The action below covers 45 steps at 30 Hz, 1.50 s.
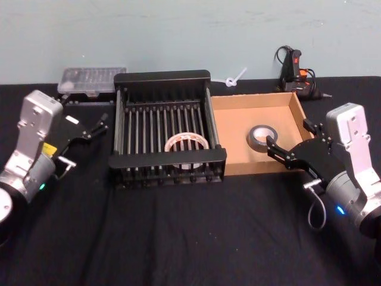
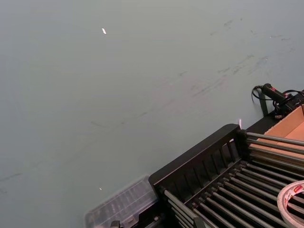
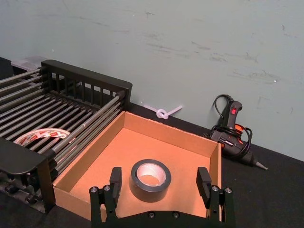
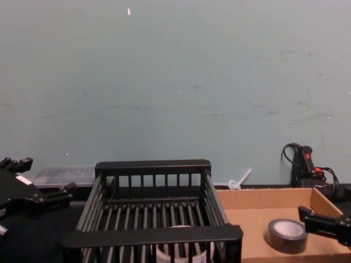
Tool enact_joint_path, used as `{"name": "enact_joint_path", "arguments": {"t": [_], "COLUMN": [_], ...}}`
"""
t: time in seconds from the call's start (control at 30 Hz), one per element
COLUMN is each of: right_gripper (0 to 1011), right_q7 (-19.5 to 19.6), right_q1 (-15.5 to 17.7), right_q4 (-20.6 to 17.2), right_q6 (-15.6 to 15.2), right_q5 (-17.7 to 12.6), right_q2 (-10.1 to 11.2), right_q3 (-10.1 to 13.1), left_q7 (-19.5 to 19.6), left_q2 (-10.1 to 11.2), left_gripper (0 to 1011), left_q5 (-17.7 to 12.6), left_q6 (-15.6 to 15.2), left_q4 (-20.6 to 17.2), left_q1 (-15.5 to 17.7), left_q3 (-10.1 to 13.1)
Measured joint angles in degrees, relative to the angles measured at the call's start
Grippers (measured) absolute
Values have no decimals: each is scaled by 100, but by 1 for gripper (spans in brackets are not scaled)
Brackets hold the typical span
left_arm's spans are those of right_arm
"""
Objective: Pick up the white tape and place it into the black box , Pick up the silver tape and place it into the brown box.
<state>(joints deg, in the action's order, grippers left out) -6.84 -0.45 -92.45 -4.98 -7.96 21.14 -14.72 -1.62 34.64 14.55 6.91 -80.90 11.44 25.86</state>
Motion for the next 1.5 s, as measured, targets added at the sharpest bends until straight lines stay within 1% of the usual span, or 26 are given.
{"name": "enact_joint_path", "arguments": {"t": [1.5], "right_gripper": [1002], "right_q7": [0], "right_q1": [0], "right_q4": [0], "right_q6": [0], "right_q5": [0], "right_q2": [0], "right_q3": [0], "left_q7": [0], "left_q2": [0], "left_gripper": [1001], "left_q5": [0], "left_q6": [0], "left_q4": [0], "left_q1": [0], "left_q3": [0]}}
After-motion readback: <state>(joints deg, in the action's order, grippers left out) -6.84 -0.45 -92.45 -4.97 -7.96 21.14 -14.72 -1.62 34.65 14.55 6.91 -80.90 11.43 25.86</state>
